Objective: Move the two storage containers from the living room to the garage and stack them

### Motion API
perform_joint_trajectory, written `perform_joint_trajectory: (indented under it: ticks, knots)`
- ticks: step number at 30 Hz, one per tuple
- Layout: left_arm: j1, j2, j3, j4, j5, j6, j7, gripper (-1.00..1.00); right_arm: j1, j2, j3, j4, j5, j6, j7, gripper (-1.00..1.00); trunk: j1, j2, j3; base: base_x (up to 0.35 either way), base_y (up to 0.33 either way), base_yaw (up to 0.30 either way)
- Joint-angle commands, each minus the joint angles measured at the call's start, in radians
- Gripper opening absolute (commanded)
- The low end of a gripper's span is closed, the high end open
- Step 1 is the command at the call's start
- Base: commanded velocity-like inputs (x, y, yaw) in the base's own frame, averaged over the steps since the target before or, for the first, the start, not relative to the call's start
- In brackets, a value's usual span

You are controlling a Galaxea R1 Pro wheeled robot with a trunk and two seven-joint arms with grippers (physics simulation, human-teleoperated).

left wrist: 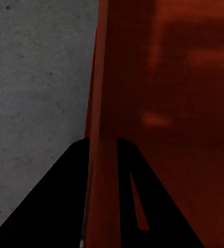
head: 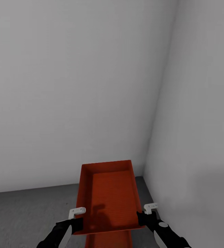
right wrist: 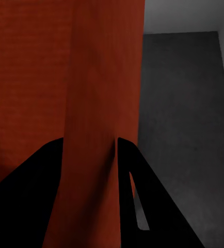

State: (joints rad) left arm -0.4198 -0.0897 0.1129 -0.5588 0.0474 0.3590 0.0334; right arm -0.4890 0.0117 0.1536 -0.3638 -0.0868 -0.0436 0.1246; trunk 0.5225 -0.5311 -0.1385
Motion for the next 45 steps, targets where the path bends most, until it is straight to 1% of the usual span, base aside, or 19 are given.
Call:
perform_joint_trajectory:
  ticks: [1, 22, 28, 39, 45]
  knots:
    - [-0.001, 0.019, 0.005, -0.038, -0.022, -0.026, 0.034, -1.00, 0.000, -0.002, 0.031, 0.003, -0.011, -0.004, 0.032, -1.00, 0.000, -0.002, -0.004, 0.000, 0.000, 0.000]
    - [-0.001, 0.018, 0.005, -0.038, -0.023, -0.026, 0.029, -1.00, 0.000, -0.001, 0.031, 0.003, -0.011, -0.004, 0.032, -1.00, 0.000, -0.002, -0.037, 0.000, -0.011, 0.000]
    - [-0.001, 0.018, 0.005, -0.038, -0.024, -0.026, 0.031, -1.00, 0.000, -0.001, 0.031, 0.003, -0.011, -0.004, 0.032, -1.00, 0.000, -0.002, -0.047, 0.000, -0.123, 0.000]
    - [-0.001, 0.018, 0.005, -0.038, -0.024, -0.026, 0.031, -1.00, 0.000, -0.001, 0.031, 0.003, -0.011, -0.004, 0.032, -1.00, 0.000, -0.002, -0.065, 0.000, -0.010, 0.000]
    - [-0.001, 0.019, 0.005, -0.038, -0.024, -0.026, 0.031, -1.00, 0.000, -0.001, 0.031, 0.003, -0.011, -0.004, 0.032, -1.00, 0.000, -0.002, -0.068, 0.000, 0.000, 0.000]
